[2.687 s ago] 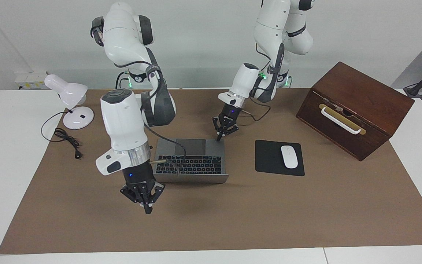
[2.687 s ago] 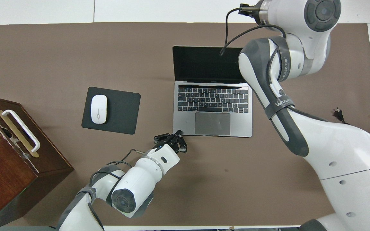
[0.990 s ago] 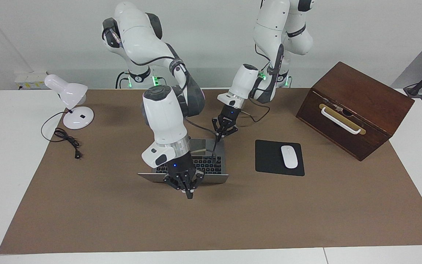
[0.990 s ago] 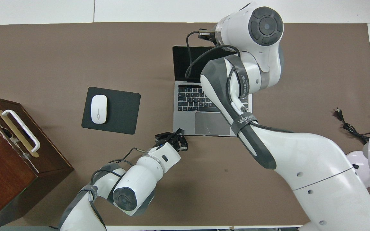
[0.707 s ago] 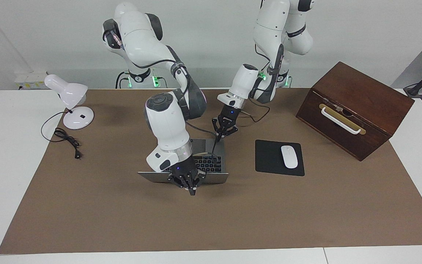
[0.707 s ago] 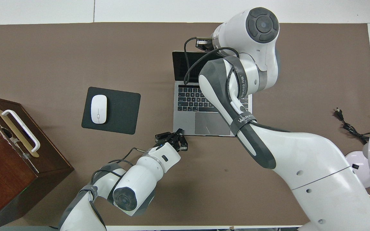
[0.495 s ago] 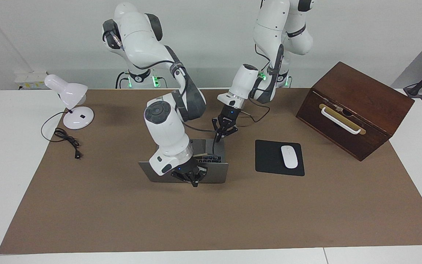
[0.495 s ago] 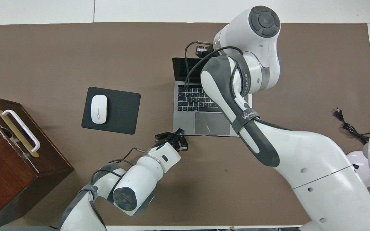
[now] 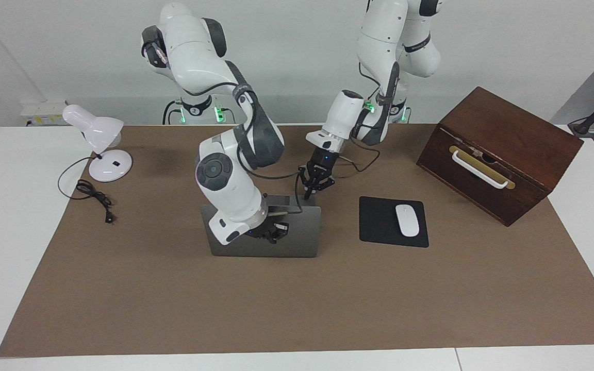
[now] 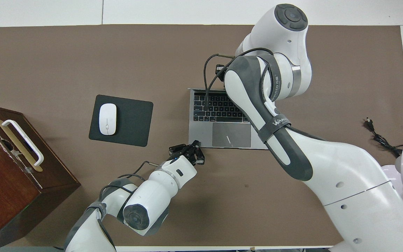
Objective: Close laptop with both arms
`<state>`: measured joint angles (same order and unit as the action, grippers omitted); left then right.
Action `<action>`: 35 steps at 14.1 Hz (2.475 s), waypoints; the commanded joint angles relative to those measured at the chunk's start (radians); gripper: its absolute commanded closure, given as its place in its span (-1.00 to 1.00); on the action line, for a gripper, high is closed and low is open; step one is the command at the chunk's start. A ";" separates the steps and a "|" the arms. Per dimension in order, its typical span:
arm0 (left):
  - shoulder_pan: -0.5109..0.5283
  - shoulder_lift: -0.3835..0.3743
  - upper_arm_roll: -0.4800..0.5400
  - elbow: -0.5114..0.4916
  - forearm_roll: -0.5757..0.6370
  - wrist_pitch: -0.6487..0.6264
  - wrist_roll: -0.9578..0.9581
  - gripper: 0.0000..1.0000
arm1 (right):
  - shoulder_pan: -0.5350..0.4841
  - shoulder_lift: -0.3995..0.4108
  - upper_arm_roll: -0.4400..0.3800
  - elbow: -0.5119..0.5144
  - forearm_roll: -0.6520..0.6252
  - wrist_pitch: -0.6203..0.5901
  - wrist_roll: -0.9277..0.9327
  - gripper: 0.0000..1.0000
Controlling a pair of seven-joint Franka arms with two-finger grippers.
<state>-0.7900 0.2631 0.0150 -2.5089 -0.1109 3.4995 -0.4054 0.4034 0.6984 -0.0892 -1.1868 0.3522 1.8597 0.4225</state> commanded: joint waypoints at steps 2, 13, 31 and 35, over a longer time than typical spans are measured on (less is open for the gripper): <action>0.011 0.081 -0.001 0.028 -0.003 0.004 0.016 1.00 | -0.006 -0.077 0.017 -0.157 0.027 -0.025 0.018 1.00; 0.011 0.084 -0.001 0.028 -0.003 0.004 0.016 1.00 | 0.026 -0.185 0.017 -0.401 0.045 -0.002 0.022 1.00; 0.028 0.021 -0.004 0.004 -0.004 0.000 0.000 1.00 | -0.231 -0.353 -0.004 -0.343 -0.201 0.067 -0.284 1.00; 0.040 -0.028 -0.004 -0.036 -0.003 -0.016 0.002 1.00 | -0.304 -0.381 -0.004 -0.343 -0.256 0.098 -0.459 -0.04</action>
<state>-0.7673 0.2615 0.0146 -2.5100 -0.1109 3.5000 -0.4078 0.1162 0.3502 -0.1060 -1.5159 0.1263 1.9451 0.0179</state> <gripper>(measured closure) 0.991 0.846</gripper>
